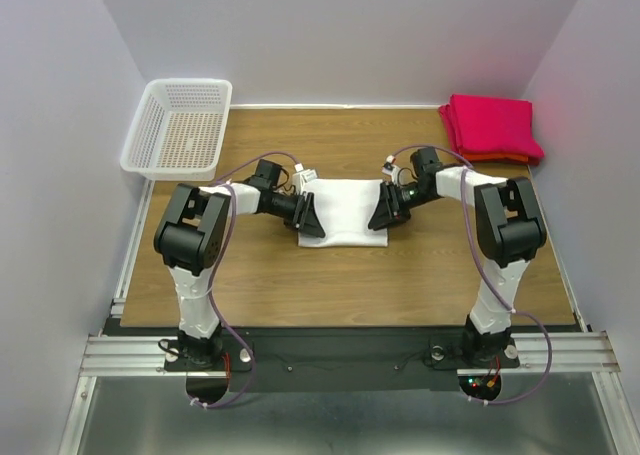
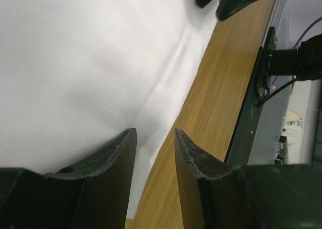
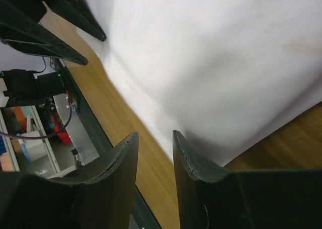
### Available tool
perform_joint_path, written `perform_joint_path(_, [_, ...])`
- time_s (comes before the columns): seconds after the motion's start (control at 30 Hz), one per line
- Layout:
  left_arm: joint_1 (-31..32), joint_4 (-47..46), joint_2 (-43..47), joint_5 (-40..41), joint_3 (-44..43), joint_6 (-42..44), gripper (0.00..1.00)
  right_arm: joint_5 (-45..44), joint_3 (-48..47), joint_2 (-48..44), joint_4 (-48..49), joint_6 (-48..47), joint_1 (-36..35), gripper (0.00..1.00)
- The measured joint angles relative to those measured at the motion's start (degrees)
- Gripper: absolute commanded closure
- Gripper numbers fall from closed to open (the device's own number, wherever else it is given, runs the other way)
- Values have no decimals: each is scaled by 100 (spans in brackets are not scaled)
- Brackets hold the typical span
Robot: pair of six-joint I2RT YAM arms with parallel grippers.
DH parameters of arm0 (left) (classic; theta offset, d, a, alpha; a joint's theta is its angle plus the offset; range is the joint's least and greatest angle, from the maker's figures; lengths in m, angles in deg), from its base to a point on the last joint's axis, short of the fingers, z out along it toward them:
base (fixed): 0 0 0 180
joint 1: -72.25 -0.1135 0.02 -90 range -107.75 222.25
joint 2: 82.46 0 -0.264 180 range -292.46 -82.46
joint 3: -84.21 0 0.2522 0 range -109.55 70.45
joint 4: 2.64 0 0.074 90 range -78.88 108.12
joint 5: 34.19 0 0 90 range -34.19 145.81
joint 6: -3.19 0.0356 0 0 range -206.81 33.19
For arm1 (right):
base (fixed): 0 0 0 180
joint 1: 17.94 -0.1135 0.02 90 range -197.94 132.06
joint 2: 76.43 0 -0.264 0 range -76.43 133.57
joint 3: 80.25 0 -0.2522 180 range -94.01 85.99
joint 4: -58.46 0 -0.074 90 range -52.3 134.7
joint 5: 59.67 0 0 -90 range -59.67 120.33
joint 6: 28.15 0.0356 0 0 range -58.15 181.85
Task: Fold and stack the t-shirts
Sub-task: Neatly place the folded tshirt to the corner
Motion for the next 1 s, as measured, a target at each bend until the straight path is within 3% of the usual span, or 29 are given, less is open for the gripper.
perform_joint_path(0.23, [201,452,872,-63,0,407,53,365,-125,-855,-92,247,-243,63])
perform_joint_path(0.4, [527,138,887,-179,39,140,55,461,-109,-682,173,603,-774,64])
perform_joint_path(0.53, [503,-260,411,-127,151,-142,55,391,-92,-186,577,778,-1084,67])
perform_joint_path(0.6, [422,-313,57,-83,175,-146,55,236,7,111,704,741,-1082,68])
perform_joint_path(0.67, [249,-352,-317,-527,160,-219,55,157,205,321,772,695,-1027,70])
perform_joint_path(1.0, [-63,507,-446,-896,-66,798,55,614,911,280,702,278,-243,71])
